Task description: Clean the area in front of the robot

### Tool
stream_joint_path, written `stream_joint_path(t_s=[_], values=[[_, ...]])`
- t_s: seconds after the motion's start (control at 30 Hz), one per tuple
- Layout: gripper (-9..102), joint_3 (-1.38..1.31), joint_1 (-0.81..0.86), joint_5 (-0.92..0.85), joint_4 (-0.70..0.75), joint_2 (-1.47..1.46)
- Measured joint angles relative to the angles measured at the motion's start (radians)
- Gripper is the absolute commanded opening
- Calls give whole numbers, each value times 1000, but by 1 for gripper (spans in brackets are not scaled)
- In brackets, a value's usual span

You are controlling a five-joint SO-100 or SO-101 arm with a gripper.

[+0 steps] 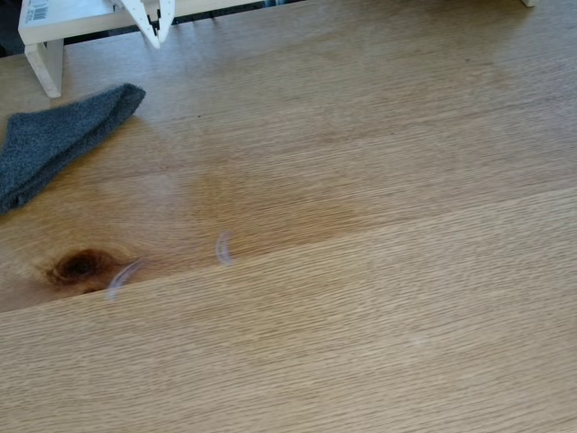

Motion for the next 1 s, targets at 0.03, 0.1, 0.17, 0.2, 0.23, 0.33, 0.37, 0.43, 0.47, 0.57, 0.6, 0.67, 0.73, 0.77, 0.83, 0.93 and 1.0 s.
stream_joint_path(t_s=[0.03,0.1,0.17,0.2,0.23,0.33,0.37,0.43,0.47,0.57,0.6,0.67,0.73,0.77,0.83,0.93,1.0], values=[[0,0,0,0,0,0],[0,0,43,12,0,0],[0,0,190,17,0,0],[0,0,285,18,0,0],[0,0,370,18,0,0],[0,0,468,20,0,-3],[0,0,482,18,0,-3],[0,0,491,17,-2,-3],[0,0,491,14,-12,-5],[1,0,488,-46,-123,-46],[5,0,483,-61,-189,-81],[12,-5,449,-127,-341,-167],[15,-21,413,-187,-499,-272],[16,-40,403,-204,-575,-339],[19,-110,393,-218,-690,-482],[24,-238,400,-212,-747,-709],[28,-339,443,-189,-747,-862]])
